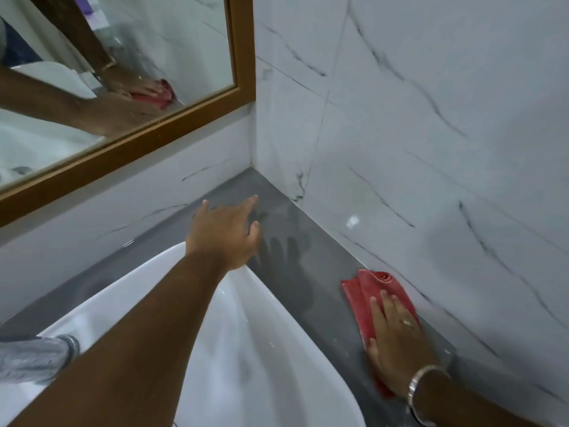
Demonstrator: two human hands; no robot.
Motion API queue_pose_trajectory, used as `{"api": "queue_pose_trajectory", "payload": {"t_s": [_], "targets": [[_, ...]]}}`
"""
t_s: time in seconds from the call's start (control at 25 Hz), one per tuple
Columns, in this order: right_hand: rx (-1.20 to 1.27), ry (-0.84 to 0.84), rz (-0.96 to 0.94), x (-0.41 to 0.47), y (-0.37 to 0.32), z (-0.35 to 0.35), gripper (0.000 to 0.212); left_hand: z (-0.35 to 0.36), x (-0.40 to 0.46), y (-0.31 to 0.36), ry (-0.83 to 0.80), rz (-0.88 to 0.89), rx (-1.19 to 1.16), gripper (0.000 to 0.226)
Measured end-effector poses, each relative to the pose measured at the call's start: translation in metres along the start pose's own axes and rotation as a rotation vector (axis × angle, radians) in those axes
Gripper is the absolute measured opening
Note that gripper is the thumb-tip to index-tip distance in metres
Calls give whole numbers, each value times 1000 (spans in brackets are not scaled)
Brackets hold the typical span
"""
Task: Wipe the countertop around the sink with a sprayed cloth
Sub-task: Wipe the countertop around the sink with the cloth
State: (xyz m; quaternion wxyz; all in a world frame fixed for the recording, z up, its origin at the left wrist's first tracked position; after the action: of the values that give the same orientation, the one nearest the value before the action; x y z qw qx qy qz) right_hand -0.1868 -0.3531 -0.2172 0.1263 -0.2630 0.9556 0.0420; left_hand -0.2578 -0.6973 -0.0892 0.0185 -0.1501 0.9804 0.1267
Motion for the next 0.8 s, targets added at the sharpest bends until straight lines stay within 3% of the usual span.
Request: {"api": "queue_pose_trajectory", "payload": {"t_s": [0.2,0.32,0.44,0.56,0.64,0.72,0.8], "targets": [[110,62,-312,141,-112,-43,78,4,3,-2,-24,3,-12,57],[141,9,-232,214,-146,-53,73,5,3,-3,18,32,-17,57],[74,37,-239,172,-102,-47,75,3,3,-4,7,16,-28,55],[27,90,-183,40,-5,-21,67,1,1,-1,-25,15,0,55],[-5,30,-132,-26,23,-3,64,2,0,0,-69,12,28,56],[-50,-31,-147,-24,18,7,66,3,0,2,-69,10,58,57],[-61,-8,-290,27,-16,-4,66,5,1,2,-93,7,60,57]]}}
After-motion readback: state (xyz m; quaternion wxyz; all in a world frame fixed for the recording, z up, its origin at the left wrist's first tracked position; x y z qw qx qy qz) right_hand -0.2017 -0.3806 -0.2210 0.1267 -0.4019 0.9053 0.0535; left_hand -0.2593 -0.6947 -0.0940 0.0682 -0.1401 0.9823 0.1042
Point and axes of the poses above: each hand's wrist, its own x-axis towards the middle knuckle, its own z-axis out of the palm, y = z × x, the point moved 9 cm from there along x, towards the middle knuckle, and after that the axes turned 10 degrees about -z, right-handed, at the moved point
